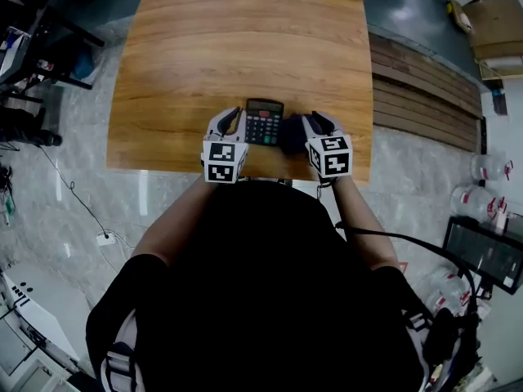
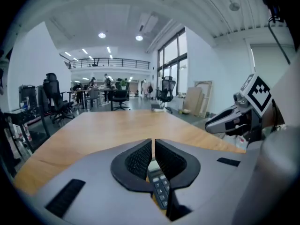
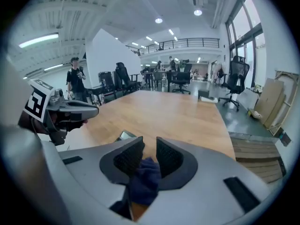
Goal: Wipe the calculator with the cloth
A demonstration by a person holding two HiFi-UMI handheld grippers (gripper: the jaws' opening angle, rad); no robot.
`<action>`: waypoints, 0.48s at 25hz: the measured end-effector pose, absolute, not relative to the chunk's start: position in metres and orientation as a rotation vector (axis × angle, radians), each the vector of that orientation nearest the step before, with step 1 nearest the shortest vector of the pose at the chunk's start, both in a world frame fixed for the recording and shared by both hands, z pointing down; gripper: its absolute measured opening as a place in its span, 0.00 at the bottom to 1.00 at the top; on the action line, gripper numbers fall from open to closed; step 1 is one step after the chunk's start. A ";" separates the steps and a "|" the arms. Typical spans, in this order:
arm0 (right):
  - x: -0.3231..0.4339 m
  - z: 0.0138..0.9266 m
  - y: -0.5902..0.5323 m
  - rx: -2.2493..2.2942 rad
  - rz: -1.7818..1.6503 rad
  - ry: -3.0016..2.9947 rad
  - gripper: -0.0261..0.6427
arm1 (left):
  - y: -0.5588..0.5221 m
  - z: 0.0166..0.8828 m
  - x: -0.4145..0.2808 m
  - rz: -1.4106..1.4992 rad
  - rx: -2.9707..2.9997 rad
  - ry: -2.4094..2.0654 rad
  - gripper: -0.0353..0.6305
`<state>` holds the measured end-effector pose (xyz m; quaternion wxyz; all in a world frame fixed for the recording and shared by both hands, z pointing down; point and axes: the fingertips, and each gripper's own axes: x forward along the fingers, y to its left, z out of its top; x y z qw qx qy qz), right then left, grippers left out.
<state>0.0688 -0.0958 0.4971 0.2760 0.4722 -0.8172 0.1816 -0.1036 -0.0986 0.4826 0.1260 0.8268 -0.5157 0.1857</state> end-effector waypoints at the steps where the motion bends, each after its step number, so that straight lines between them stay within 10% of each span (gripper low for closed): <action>1: 0.065 0.482 -0.099 1.289 0.444 -2.240 0.14 | -0.100 0.471 -0.102 0.489 2.429 -1.501 0.10; 12: 0.005 0.353 -0.108 1.413 0.044 -2.606 0.06 | -0.109 0.374 -0.095 0.146 2.610 -1.567 0.06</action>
